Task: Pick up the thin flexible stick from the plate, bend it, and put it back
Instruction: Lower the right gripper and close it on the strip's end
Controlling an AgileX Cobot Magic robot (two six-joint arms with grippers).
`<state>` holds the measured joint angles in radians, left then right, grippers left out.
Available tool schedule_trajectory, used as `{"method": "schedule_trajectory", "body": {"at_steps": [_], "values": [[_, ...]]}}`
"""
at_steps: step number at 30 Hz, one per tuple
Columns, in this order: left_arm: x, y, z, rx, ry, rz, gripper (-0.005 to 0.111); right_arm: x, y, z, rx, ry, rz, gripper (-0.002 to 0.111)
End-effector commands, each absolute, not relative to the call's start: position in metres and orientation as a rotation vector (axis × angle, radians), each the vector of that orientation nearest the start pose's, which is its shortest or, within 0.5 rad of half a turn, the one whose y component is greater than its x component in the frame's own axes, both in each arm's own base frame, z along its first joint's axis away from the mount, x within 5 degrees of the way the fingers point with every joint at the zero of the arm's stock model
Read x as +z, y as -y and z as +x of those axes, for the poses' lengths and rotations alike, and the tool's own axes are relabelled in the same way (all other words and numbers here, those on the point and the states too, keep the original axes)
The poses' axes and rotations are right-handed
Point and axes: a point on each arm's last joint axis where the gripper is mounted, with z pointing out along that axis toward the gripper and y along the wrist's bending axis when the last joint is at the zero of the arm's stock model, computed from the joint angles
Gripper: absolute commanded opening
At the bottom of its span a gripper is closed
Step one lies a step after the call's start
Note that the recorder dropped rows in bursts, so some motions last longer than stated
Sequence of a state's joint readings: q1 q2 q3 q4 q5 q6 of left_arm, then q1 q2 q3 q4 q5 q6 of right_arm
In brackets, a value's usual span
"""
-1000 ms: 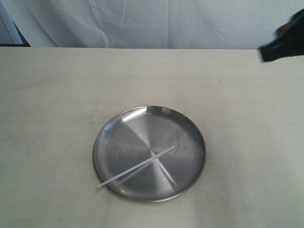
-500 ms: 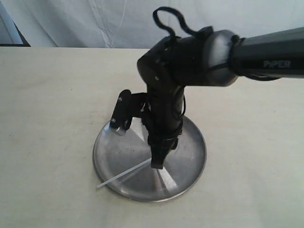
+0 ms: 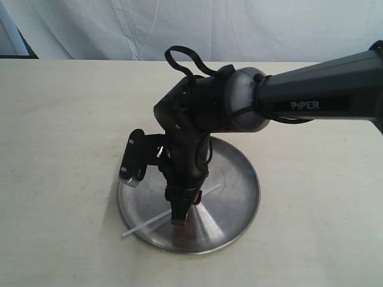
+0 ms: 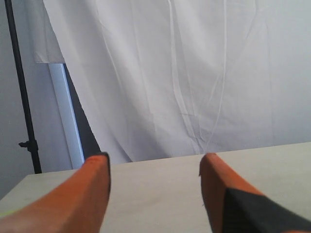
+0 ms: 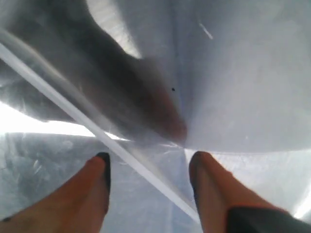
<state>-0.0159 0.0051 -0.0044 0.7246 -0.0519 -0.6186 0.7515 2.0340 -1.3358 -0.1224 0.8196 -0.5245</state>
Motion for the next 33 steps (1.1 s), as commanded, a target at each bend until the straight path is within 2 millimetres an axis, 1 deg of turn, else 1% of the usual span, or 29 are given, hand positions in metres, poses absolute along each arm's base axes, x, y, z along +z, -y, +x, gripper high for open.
{"method": "schedule_trajectory", "body": {"at_steps": [1,5,10,13,16,17,18,19,20,21,23,24,26,28,30,33], "values": [[0.217,0.004,0.056,0.043,-1.440,0.120,0.054,0.141,-0.261,0.291,-0.125,-2.342,-1.891,0.050],[0.217,0.004,0.056,0.043,-1.440,0.120,0.054,0.138,-0.261,0.292,-0.127,-2.323,-1.923,0.050],[0.217,0.004,0.056,0.043,-1.440,0.120,0.054,0.119,-0.262,0.292,-0.132,-2.341,-1.964,0.050],[0.217,0.004,0.056,0.043,-1.440,0.120,0.054,0.111,-0.266,0.296,-0.124,-2.322,-1.939,0.050],[0.217,0.004,0.056,0.043,-1.440,0.120,0.054,0.109,-0.268,0.298,-0.114,-2.323,-1.890,0.049],[0.217,0.004,0.056,0.043,-1.440,0.120,0.054,0.108,-0.268,0.298,-0.116,-2.323,-1.891,0.045],[0.217,0.004,0.056,0.043,-1.440,0.120,0.054,0.108,-0.268,0.298,-0.117,-2.325,-1.892,0.037],[0.217,0.004,0.056,0.043,-1.440,0.120,0.054,0.108,-0.267,0.297,-0.123,-2.336,-1.902,0.017],[0.217,0.004,0.056,0.043,-1.440,0.120,0.054,0.107,-0.266,0.296,-0.126,-2.344,-1.907,0.006],[0.217,0.004,0.056,0.043,-1.440,0.120,0.054,0.107,-0.265,0.296,-0.129,-2.353,-1.914,0.000],[0.217,0.004,0.056,0.043,-1.440,0.120,0.054,0.109,-0.263,0.294,-0.132,-2.380,-1.921,0.000],[0.217,0.004,0.056,0.043,-1.440,0.120,0.054,0.112,-0.263,0.293,-0.132,-2.385,-1.921,0.000],[0.217,0.004,0.056,0.043,-1.440,0.120,0.054,0.128,-0.262,0.292,-0.128,-2.371,-1.902,-0.001],[0.217,0.004,0.056,0.043,-1.440,0.120,0.054,0.153,-0.261,0.292,-0.123,-2.339,-1.822,-0.001],[0.217,0.004,0.056,0.043,-1.440,0.120,0.054,0.174,-0.260,0.291,-0.107,-2.319,-1.757,-0.001],[0.217,0.004,0.056,0.043,-1.440,0.120,0.054,0.195,-0.257,0.286,-0.080,-2.341,-1.669,-0.001]]}}
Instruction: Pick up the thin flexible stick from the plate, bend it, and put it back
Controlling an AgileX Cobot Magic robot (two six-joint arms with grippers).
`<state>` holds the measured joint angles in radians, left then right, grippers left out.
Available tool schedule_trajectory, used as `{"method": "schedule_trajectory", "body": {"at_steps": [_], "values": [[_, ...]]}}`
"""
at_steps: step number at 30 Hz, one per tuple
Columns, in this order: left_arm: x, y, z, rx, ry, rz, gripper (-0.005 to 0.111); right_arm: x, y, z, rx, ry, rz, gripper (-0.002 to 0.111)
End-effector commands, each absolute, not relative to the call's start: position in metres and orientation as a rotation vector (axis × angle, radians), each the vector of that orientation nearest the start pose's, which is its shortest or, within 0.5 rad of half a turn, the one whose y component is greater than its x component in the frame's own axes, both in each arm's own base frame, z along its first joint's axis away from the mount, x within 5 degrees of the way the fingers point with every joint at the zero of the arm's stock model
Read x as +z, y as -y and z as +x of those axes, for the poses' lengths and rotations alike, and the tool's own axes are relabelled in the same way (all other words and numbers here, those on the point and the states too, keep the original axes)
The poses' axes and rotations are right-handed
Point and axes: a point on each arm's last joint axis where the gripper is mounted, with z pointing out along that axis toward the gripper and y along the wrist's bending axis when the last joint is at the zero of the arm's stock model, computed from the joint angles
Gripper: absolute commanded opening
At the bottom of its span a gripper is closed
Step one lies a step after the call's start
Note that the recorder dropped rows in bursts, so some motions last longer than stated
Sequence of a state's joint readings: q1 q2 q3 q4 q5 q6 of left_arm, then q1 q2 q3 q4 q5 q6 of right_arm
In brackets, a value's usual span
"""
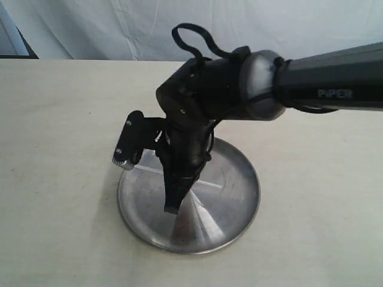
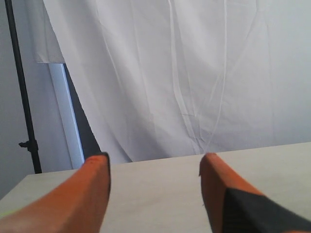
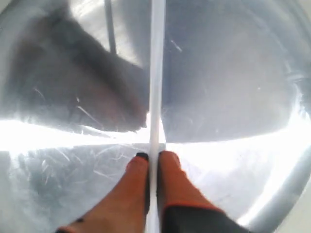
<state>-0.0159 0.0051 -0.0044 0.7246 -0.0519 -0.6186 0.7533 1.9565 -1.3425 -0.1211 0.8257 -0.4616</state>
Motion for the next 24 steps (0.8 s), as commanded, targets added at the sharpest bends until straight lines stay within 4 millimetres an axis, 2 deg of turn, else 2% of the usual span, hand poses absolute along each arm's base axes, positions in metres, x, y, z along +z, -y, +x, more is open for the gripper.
{"method": "schedule_trajectory", "body": {"at_steps": [1,6,9,12,17,18,21,24], "values": [[0.217,0.004,0.056,0.043,-1.440,0.120,0.054,0.203,-0.256,0.283,-0.052,-2.352,-1.648,-0.001],[0.217,0.004,0.056,0.043,-1.440,0.120,0.054,0.223,-0.246,0.260,0.089,-2.418,-1.581,-0.001],[0.217,0.004,0.056,0.043,-1.440,0.120,0.054,0.225,-0.235,0.238,0.220,-2.457,-1.512,-0.001],[0.218,0.005,0.055,0.024,-1.425,0.121,0.054,0.228,-0.224,0.220,0.317,-2.423,-1.434,-0.001],[0.238,0.011,0.050,-0.566,-1.206,-0.223,0.054,0.238,-0.211,0.198,0.441,-2.373,-1.315,-0.001],[0.240,0.012,0.049,-0.642,-1.175,-0.258,0.054,0.242,-0.208,0.195,0.455,-2.361,-1.294,-0.001],[0.242,0.014,0.048,-0.692,-1.162,-0.248,0.054,0.251,-0.205,0.188,0.522,-2.335,-1.218,-0.001],[0.242,0.025,0.045,-0.718,-1.179,-0.105,0.054,0.263,-0.203,0.181,0.623,-2.306,-1.100,-0.001]]}}
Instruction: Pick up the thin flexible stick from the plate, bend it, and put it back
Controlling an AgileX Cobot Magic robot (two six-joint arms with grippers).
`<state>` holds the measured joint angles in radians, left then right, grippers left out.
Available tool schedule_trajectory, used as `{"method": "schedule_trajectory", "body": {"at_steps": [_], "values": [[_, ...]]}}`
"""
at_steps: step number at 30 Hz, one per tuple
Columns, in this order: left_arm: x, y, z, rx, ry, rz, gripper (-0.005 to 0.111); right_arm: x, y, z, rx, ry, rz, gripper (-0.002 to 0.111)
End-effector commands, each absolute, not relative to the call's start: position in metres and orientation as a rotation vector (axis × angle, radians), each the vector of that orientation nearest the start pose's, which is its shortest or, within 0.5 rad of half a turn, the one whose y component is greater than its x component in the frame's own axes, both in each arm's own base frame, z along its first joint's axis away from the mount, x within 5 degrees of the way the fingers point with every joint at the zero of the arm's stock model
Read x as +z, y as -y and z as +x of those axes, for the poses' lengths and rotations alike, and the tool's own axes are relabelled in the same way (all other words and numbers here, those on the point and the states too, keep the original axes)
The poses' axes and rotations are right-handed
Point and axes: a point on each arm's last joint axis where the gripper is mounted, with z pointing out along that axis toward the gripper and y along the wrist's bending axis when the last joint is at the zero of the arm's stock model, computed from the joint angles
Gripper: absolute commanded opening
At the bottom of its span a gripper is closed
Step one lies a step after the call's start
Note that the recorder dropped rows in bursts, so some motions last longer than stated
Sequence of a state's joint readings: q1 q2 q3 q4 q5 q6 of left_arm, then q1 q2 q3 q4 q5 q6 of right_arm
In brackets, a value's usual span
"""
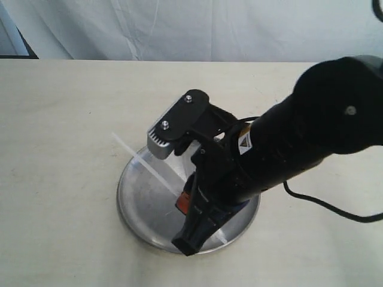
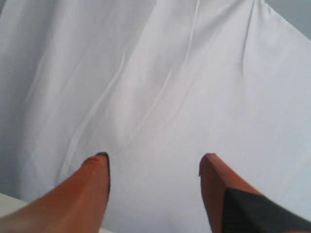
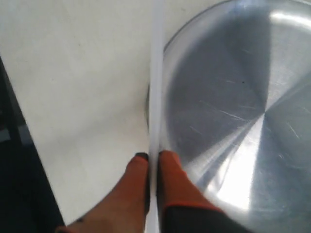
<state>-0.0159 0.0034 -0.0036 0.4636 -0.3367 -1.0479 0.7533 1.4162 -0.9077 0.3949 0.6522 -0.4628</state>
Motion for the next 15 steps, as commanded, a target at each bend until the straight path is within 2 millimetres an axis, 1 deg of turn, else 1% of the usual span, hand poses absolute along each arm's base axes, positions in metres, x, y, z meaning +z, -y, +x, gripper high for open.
{"method": "schedule_trajectory", "body": {"at_steps": [1,3,5,8,10,11,14,15], "values": [[0.243,0.030,0.043,-0.734,-1.185,-0.042,0.054,0.267,-0.201,0.179,0.645,-2.289,-1.067,-0.001],[0.251,0.037,0.042,-0.746,-1.220,0.055,0.054,0.272,-0.199,0.176,0.695,-2.267,-0.993,-0.001],[0.258,0.042,0.047,-0.725,-1.305,0.116,0.054,0.276,-0.198,0.173,0.736,-2.253,-0.931,-0.001],[0.264,0.044,0.064,-0.812,-1.492,0.016,0.054,0.278,-0.196,0.169,0.787,-2.258,-0.879,-0.001],[0.266,0.048,0.074,-0.877,-1.607,-0.006,0.054,0.277,-0.196,0.168,0.803,-2.273,-0.882,-0.001],[0.267,0.051,0.079,-0.907,-1.660,0.012,0.054,0.277,-0.196,0.167,0.813,-2.278,-0.878,-0.001],[0.269,0.060,0.090,-1.002,-1.749,0.092,0.054,0.279,-0.197,0.166,0.844,-2.283,-0.850,-0.001],[0.269,0.062,0.092,-1.043,-1.765,0.093,0.054,0.279,-0.197,0.167,0.851,-2.279,-0.841,-0.001]]}}
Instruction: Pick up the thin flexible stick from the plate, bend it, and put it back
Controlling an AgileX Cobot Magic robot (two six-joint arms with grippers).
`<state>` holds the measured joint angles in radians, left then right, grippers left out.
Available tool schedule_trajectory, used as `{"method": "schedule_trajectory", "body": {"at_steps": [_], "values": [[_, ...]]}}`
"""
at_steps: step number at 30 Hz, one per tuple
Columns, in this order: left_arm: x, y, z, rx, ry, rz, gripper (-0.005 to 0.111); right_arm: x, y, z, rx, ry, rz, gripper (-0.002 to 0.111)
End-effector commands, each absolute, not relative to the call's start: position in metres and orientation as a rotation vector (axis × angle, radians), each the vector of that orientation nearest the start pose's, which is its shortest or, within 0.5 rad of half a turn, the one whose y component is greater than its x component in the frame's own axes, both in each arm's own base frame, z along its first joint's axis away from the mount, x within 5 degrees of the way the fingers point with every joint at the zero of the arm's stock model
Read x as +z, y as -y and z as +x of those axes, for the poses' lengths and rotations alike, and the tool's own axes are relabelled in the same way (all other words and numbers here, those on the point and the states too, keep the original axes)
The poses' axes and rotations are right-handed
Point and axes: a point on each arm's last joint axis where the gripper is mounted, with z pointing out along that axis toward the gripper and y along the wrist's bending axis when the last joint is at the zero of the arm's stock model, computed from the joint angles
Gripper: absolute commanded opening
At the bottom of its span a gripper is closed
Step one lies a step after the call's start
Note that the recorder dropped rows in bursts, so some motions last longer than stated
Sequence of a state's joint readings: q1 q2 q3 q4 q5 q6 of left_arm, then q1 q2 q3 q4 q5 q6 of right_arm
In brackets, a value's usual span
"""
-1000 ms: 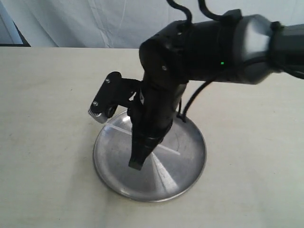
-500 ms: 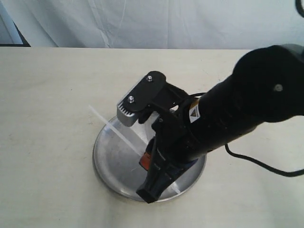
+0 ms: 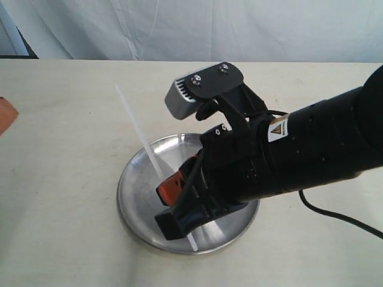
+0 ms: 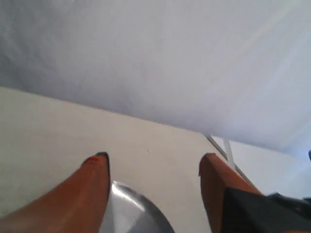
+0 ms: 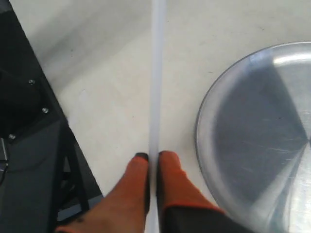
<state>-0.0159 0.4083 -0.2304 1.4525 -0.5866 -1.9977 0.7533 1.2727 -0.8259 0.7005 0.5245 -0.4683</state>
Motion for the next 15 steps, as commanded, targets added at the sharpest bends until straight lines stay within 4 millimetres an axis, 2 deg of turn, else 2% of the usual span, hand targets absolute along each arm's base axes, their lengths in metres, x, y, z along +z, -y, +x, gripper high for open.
{"method": "schedule_trajectory", "body": {"at_steps": [1,3,6,8,11,15], "values": [[0.268,0.065,0.095,-1.100,-1.777,0.099,0.054,0.279,-0.198,0.167,0.855,-2.279,-0.835,-0.001],[0.267,0.074,0.094,-1.244,-1.805,0.175,0.054,0.280,-0.198,0.167,0.866,-2.279,-0.821,-0.001],[0.270,0.078,0.094,-1.334,-1.765,0.220,0.054,0.283,-0.201,0.165,0.930,-2.266,-0.795,-0.001],[0.273,0.077,0.097,-1.330,-1.722,0.214,0.054,0.285,-0.208,0.160,0.964,-2.227,-0.826,-0.001],[0.278,0.079,0.094,-1.295,-1.631,0.354,0.054,0.279,-0.216,0.159,0.956,-2.219,-0.842,-0.001],[0.273,0.078,0.100,-1.264,-1.678,0.318,0.056,0.279,-0.220,0.160,0.958,-2.193,-0.855,-0.001]]}}
